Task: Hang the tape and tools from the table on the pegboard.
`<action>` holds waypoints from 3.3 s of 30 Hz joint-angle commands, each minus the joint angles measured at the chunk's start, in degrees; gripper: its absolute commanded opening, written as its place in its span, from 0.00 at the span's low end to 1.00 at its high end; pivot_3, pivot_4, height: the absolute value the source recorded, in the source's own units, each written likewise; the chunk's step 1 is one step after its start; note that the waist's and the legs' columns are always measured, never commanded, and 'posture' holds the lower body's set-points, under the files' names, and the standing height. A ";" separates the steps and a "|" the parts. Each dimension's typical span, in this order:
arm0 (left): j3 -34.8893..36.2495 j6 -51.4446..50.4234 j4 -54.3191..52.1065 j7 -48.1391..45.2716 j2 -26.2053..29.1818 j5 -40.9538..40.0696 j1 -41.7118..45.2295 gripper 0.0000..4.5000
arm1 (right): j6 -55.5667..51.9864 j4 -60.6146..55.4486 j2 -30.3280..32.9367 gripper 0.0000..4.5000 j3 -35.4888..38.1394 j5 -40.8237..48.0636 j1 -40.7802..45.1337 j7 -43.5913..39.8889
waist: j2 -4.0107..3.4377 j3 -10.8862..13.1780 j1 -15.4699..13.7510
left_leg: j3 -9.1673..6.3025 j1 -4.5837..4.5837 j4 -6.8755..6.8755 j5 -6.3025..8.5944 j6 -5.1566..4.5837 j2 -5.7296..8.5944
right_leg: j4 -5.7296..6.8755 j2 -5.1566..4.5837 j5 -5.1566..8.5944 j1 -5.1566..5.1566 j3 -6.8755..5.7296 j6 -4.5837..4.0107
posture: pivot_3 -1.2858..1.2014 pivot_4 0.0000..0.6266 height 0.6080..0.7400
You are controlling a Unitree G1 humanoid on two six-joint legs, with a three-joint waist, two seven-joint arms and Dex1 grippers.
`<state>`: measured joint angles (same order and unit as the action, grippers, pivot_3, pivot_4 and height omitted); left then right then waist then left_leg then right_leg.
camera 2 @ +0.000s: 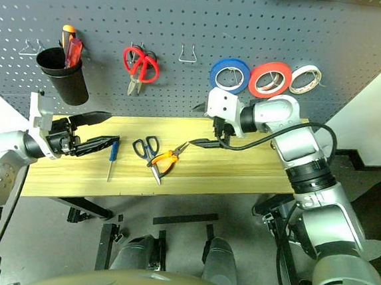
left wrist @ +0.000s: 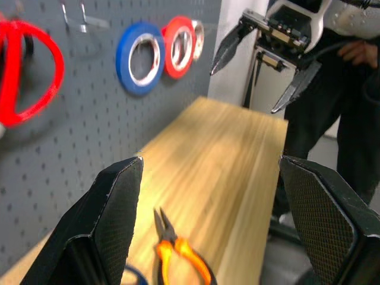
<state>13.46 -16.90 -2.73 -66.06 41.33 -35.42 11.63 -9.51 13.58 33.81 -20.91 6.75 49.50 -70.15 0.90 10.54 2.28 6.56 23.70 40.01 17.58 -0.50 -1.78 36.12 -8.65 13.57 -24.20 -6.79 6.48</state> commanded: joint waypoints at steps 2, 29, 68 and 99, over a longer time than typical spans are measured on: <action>-0.22 1.62 -0.17 -0.16 0.87 2.42 -1.72 0.85 | 6.61 5.69 -2.42 1.00 -1.06 -3.72 3.38 -0.94 | -0.01 0.04 -0.02 | -0.01 0.00 0.00 0.00 0.00 -0.01 | 0.00 0.00 0.00 0.00 0.00 0.00 | 0.53 0.26 1.00; -5.30 7.24 5.04 1.76 1.52 13.68 -4.66 0.85 | 38.00 51.23 -21.40 1.00 -9.81 -27.10 20.13 7.00 | -0.90 11.66 -2.94 | -0.03 -0.10 -0.12 0.00 -0.01 -0.07 | 0.32 -0.02 0.10 -0.39 0.12 -0.16 | 0.60 0.73 1.00; -0.41 2.34 -8.53 7.60 0.97 9.31 -17.28 0.85 | 36.01 64.28 -32.21 1.00 -18.34 -48.03 28.12 22.22 | -0.96 12.73 -3.24 | 0.60 -0.09 -1.02 -0.21 0.37 -0.17 | 0.26 -0.02 0.31 -0.96 0.13 -0.37 | 0.66 0.70 1.00; 4.32 -0.28 -17.26 10.70 0.31 4.47 -25.80 0.85 | 29.81 65.54 -33.44 0.60 -19.22 -51.21 26.99 21.57 | -0.96 12.72 -4.74 | 0.73 -0.23 -1.22 -0.33 0.59 -0.31 | 0.27 0.03 0.40 -1.02 0.16 -0.48 | 0.69 0.70 1.00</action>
<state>16.60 -17.29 -18.55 -55.05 42.12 -29.52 -13.64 21.72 77.92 0.81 -39.56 -43.88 77.69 -48.22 -0.05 23.26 -2.46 7.28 23.48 38.79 17.24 0.09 -2.09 36.40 -8.63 13.97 -25.22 -6.63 6.00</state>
